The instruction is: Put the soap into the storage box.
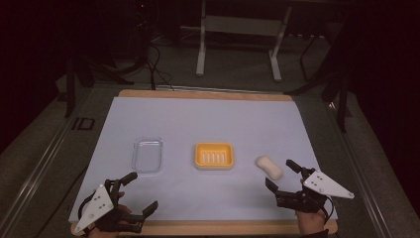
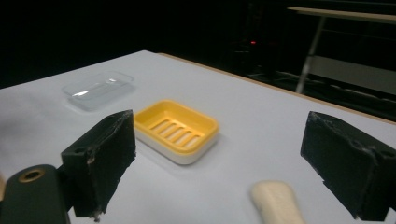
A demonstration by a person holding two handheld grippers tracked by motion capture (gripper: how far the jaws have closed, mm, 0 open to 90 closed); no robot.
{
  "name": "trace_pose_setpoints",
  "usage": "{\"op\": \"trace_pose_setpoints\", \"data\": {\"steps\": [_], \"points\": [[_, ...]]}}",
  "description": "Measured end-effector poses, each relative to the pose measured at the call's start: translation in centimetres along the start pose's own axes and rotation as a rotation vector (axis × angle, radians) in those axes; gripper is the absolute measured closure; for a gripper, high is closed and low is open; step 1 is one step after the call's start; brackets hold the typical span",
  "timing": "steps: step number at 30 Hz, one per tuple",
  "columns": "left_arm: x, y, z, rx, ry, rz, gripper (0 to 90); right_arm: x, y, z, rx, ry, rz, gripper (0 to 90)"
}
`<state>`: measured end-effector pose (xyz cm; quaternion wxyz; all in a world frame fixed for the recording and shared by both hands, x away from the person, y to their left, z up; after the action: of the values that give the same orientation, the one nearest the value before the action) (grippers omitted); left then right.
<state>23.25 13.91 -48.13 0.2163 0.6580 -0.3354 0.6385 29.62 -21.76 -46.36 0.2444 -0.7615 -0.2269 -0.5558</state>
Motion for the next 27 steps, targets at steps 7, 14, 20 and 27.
{"op": "trace_pose_setpoints", "data": {"steps": [7,14,20,27], "points": [[-0.3,0.7,-0.3,-0.004,-0.015,0.035,0.1,-0.3,-0.3,0.3,0.006,-0.011,-0.04,10.0],[-0.5,0.7,-0.5,-0.027,-0.023,0.029,0.1,0.2,-1.2,1.3,0.063,-0.023,-0.063,11.5],[-0.7,0.9,-0.4,-0.042,-0.036,0.036,0.1,0.1,-2.2,1.8,0.116,-0.024,-0.094,12.7],[-0.8,0.8,-0.4,-0.031,-0.05,0.05,0.1,-1.2,-3.6,2.8,0.2,-0.123,-0.143,14.8]]}}
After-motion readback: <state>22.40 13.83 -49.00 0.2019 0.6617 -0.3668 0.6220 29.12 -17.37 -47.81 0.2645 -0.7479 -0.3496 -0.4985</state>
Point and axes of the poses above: each handheld gripper's, and its own axes: z roughly forward along the jaws, x roughly out of its top, y roughly to its right, the point moved 10 cm from there along z, roughly forward along the jaws, and after that the axes turned 9 degrees about z, right-handed, at the moved point
